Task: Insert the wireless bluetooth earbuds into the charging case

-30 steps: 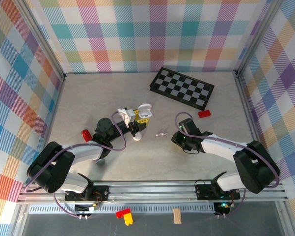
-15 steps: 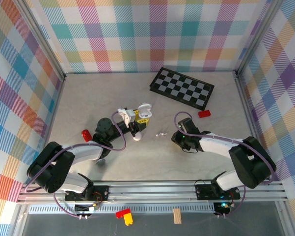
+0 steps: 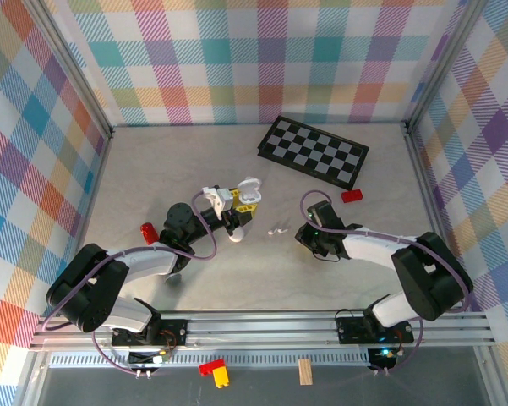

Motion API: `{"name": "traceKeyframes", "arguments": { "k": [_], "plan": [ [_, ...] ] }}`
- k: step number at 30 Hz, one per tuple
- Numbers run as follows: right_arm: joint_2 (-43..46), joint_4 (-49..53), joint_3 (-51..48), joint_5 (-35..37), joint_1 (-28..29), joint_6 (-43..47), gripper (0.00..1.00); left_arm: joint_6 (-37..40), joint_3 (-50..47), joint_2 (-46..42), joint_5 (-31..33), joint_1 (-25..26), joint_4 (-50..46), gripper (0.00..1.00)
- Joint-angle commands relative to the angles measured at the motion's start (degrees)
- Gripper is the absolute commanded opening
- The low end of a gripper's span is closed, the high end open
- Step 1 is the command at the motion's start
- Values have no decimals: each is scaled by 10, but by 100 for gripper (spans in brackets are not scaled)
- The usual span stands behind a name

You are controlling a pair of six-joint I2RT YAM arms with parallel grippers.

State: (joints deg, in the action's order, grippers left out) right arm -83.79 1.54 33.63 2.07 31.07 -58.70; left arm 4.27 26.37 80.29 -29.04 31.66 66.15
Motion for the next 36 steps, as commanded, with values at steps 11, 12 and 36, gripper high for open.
{"name": "traceKeyframes", "arguments": {
  "k": [11, 12, 36],
  "plan": [
    [-39, 6, 23, 5, -6, 31, 18, -1, 0, 11, -11, -7, 31, 36],
    [-39, 10, 24, 6, -6, 35, 17, -1, 0, 12, -11, -7, 31, 36],
    [238, 119, 85, 25, 58, 382, 20, 3, -11, 22, -43, -7, 13, 36]
  ]
}}
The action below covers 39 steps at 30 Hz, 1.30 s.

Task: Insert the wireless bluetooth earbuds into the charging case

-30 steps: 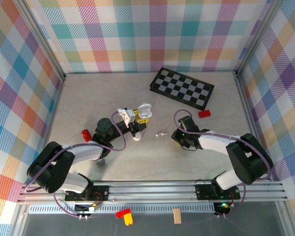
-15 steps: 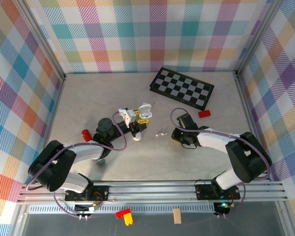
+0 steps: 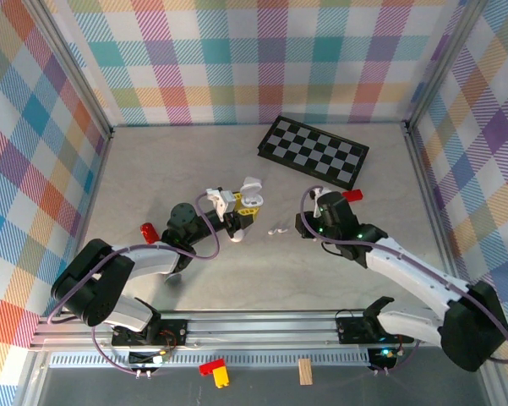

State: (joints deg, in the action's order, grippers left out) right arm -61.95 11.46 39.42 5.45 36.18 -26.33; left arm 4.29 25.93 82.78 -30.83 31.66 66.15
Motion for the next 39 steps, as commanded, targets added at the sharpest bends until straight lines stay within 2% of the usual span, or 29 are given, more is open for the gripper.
{"name": "traceKeyframes", "arguments": {
  "k": [1, 8, 20, 31, 39],
  "plan": [
    [26, 23, 34, -12, 10, 69, 20, 1, -8, -4, -31, -7, 8, 36],
    [35, 43, 105, -49, 41, 135, 20, -1, -18, -19, -52, -7, -13, 36],
    [-64, 62, 216, -59, 98, 216, 20, -3, -12, -33, -88, -7, -39, 36],
    [-117, 47, 233, -66, 117, 220, 20, -10, -9, -22, -85, -7, -18, 36],
    [-129, 65, 233, -37, 121, 239, 20, -13, -8, -19, -77, -7, -13, 36]
  ]
}}
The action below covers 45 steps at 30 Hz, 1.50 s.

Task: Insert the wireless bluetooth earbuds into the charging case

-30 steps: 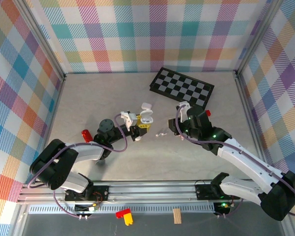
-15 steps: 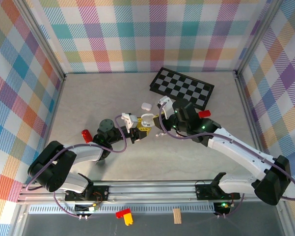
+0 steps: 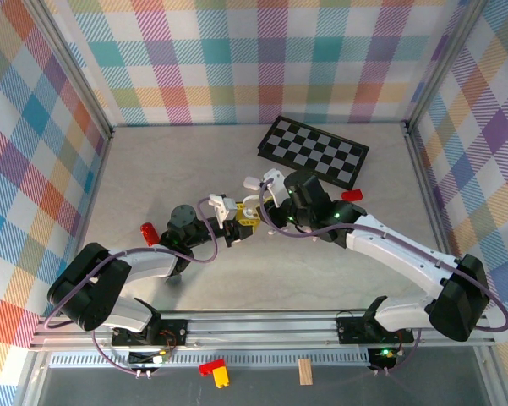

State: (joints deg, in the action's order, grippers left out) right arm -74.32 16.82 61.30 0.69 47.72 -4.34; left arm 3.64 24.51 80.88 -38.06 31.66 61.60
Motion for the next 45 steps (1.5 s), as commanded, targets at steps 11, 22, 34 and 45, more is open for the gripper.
{"name": "traceKeyframes", "arguments": {
  "k": [11, 22, 34, 45],
  "plan": [
    [-5, 25, 9, 10, 7, 50, 20, -7, 6, 2, -3, -7, 38, 36],
    [-6, 4, 8, -21, 11, 34, 34, -7, 4, 2, -3, -7, 39, 36],
    [87, -103, -56, -31, -10, -56, 54, 1, 1, -9, -7, -7, 32, 36],
    [-32, 14, 80, -59, -68, -138, 43, 8, 0, -17, -29, -7, 22, 36]
  ]
}}
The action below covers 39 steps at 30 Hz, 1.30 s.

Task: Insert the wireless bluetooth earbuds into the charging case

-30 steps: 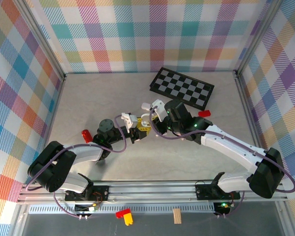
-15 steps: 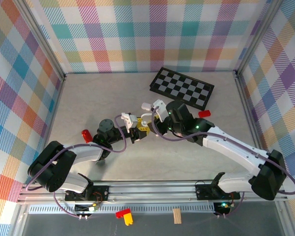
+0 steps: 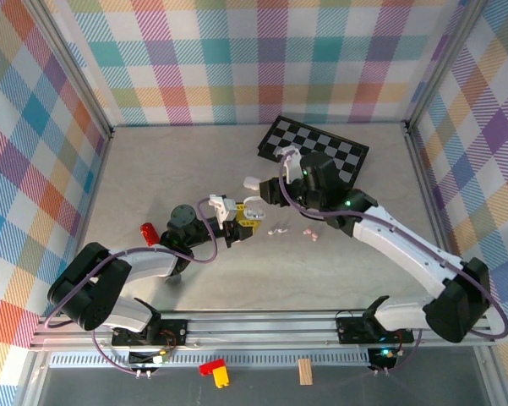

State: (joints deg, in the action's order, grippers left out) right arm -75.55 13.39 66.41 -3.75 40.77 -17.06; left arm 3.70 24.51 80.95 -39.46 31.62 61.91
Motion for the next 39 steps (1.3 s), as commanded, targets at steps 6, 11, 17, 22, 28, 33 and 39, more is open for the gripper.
{"name": "traceKeyframes", "arguments": {
  "k": [6, 11, 17, 22, 28, 33, 39],
  "plan": [
    [-25, 71, 24, -35, 3, 9, 46, -1, -1, -32, 8, -7, 11, 36],
    [5, 69, -4, -31, 2, 8, 50, -16, -2, -27, 10, -7, 37, 36],
    [27, 59, -15, -45, -3, -35, 54, -35, 3, -20, 12, -7, 62, 36],
    [44, -34, -57, -209, -52, -170, 69, -56, 0, -23, 19, -7, 93, 36],
    [31, -145, -102, -332, -70, -312, 73, -81, 3, -19, 29, -7, 140, 36],
    [4, -264, -132, -408, -70, -405, 71, -86, 10, -24, 28, -7, 140, 36],
    [-32, -355, -139, -442, -70, -473, 61, -91, 15, -29, 25, -6, 137, 36]
  ]
}}
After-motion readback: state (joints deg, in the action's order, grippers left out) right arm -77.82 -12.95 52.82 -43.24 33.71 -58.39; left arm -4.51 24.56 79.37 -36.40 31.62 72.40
